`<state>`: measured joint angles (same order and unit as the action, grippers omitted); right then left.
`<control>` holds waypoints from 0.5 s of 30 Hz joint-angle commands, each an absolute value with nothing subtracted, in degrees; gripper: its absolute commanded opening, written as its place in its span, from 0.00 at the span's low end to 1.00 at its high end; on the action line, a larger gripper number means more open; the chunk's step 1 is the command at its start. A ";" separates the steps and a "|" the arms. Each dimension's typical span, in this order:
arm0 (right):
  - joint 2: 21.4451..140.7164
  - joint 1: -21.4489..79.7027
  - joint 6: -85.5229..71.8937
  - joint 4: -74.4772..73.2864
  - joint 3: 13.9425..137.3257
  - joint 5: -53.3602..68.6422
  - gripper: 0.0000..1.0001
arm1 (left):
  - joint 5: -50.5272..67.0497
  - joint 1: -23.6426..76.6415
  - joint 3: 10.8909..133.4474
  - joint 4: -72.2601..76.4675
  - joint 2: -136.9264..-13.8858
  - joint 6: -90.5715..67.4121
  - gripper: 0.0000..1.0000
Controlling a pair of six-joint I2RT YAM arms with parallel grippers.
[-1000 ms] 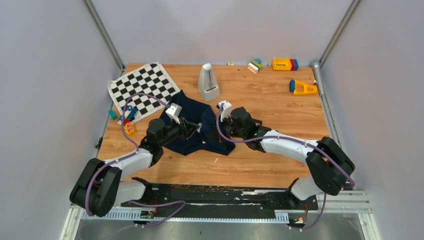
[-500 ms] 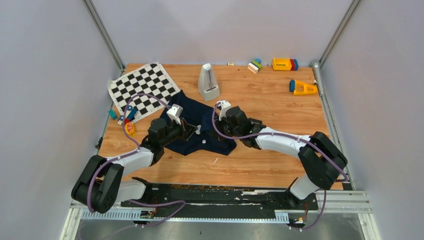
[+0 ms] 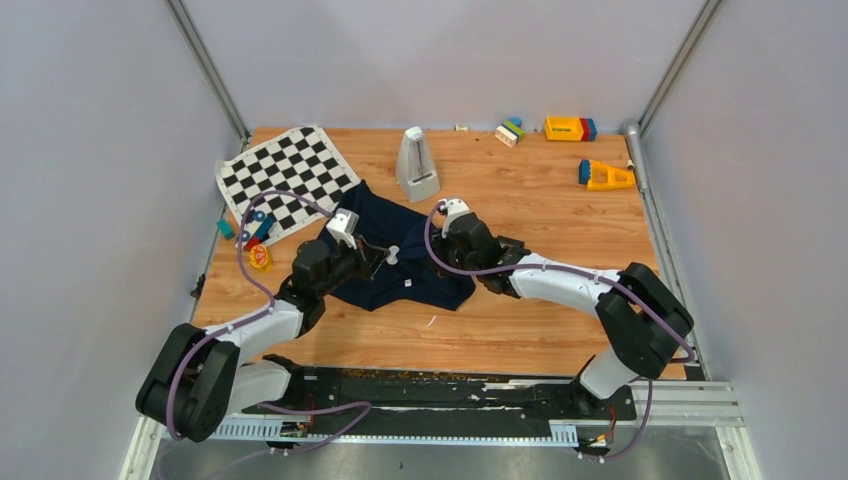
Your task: Remove the brooch from the garment
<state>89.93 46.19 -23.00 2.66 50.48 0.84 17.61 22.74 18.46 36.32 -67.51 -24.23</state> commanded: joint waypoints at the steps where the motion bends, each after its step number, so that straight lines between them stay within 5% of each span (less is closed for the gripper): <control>1: 90.44 46.52 -25.14 1.30 53.53 -4.01 0.00 | 13.57 22.59 16.82 39.26 -64.32 -24.59 0.00; 11: 90.40 46.54 -24.88 0.47 53.70 -5.64 0.02 | 15.11 22.59 16.85 41.71 -64.95 -26.18 0.00; 15: 90.01 46.49 -25.87 0.62 53.68 -4.13 0.18 | 17.84 22.59 16.55 43.72 -65.44 -26.44 0.00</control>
